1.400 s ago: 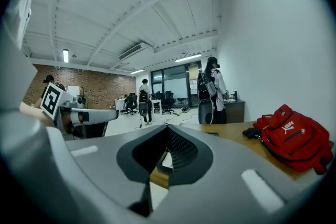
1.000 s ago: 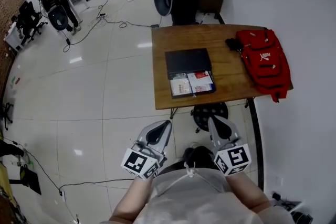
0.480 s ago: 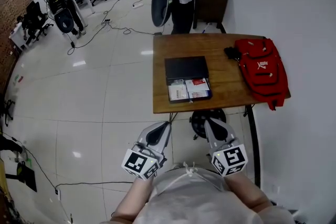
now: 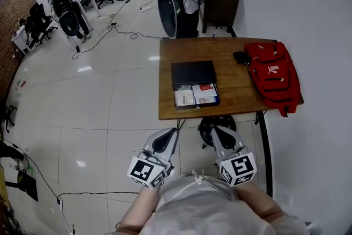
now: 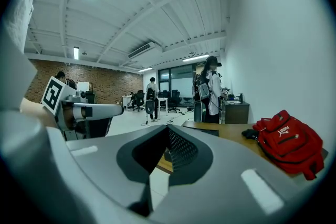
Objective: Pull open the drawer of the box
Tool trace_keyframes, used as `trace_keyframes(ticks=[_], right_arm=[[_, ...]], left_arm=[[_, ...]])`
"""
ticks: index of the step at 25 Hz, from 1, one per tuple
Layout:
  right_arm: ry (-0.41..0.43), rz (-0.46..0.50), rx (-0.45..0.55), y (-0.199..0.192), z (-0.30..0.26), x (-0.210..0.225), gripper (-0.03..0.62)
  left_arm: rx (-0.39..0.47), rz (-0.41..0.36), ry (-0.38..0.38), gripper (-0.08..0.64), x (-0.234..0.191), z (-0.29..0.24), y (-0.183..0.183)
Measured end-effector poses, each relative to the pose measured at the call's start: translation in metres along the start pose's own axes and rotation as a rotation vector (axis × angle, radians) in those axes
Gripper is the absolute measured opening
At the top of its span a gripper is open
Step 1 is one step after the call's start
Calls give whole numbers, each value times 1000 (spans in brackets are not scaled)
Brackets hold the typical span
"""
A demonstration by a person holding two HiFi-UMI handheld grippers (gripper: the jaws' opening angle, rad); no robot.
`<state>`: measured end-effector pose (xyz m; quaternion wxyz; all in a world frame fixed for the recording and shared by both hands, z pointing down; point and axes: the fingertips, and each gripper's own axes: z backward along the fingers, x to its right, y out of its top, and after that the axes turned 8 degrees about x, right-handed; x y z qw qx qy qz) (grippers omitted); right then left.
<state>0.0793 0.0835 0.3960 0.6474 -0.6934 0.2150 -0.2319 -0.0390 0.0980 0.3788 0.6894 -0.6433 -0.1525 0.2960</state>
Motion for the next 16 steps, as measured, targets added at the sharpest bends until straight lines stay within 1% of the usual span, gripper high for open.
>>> trace_keyframes(ticks=[8,16], right_arm=[[3,6,-2,-3,1,3,6],[-8,2,-2,-7,-1,3,5]], left_arm=[[-9,-4,-8,6,4,-2,-4],[-25,12,-6,6,0,-4,-14]])
